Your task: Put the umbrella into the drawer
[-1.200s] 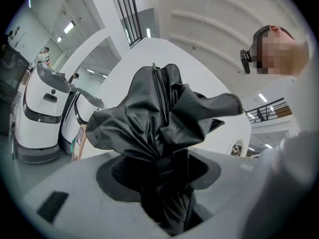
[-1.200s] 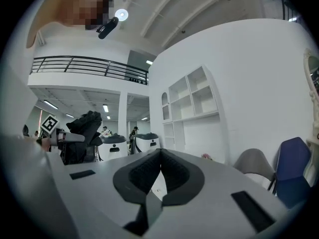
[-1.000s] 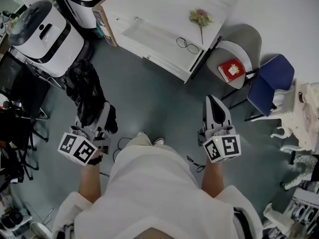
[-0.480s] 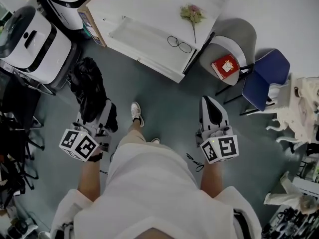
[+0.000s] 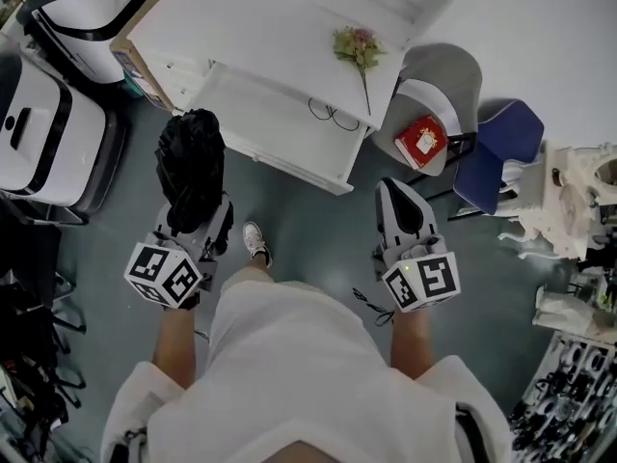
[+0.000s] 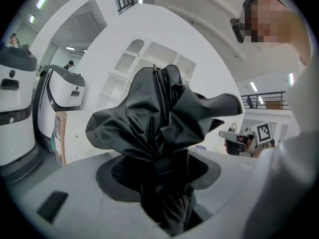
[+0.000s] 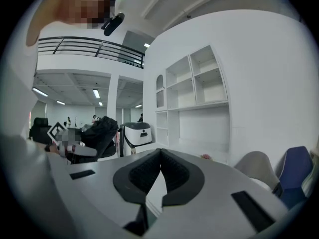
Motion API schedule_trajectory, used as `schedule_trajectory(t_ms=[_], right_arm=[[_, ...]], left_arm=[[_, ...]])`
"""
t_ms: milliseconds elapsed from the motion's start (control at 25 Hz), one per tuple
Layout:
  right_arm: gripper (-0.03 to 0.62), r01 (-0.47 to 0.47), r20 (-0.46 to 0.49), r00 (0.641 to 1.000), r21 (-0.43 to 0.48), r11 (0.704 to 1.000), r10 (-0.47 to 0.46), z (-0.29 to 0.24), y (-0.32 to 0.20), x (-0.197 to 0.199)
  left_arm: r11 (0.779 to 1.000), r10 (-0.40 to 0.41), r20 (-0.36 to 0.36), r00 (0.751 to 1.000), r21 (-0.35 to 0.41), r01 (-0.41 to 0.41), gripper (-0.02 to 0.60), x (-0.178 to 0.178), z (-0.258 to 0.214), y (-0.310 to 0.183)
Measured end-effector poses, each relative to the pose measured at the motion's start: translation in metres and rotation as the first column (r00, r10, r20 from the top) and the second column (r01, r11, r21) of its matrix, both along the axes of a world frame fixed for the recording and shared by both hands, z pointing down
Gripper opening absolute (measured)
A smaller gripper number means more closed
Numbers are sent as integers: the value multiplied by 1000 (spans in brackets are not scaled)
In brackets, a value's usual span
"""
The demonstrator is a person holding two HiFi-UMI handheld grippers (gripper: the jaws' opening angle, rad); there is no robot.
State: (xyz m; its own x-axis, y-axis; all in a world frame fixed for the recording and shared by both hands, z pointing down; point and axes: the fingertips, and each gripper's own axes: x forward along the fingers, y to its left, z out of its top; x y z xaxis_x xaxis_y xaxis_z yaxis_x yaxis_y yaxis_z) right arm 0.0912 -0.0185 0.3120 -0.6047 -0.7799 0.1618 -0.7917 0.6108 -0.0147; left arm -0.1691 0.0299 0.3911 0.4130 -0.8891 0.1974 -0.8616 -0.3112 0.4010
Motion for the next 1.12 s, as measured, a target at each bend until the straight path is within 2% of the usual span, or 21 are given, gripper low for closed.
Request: schedule_trajectory(t_ms=[80, 160, 240, 440, 640, 880, 1000, 1120], right_arm=[[1, 5, 102, 995, -56, 998, 1, -10, -23, -19], [0, 21, 245, 969, -129, 991, 11, -20, -42, -34], [0, 30, 314, 949, -166, 986, 24, -24, -54, -46], [0, 0, 257, 965, -183, 983, 48, -15, -72, -64], [0, -45, 235, 967, -207, 977, 94, 4, -81, -61], [0, -99, 184, 973, -227, 969, 142, 11, -115, -32], [0, -105, 172, 974, -223, 969, 145, 13, -132, -20], [0, -102, 155, 978, -222, 970, 139, 17, -149, -8]], left_arm=[[999, 34, -37, 999, 2, -33, 238, -6, 2, -28], [998, 69, -56, 996, 0, -70, 236, -10, 3, -51], [994, 106, -55, 993, -9, -107, 236, -11, 7, -63], [981, 177, -24, 984, -70, -178, 237, -17, 25, -82], [961, 243, -8, 970, -130, -242, 238, -18, 58, -97], [924, 352, 82, 932, -189, -332, 238, 14, 80, -148], [903, 388, 77, 919, -230, -362, 238, 35, 93, -174], [875, 445, 124, 887, -271, -401, 238, 55, 110, -198]])
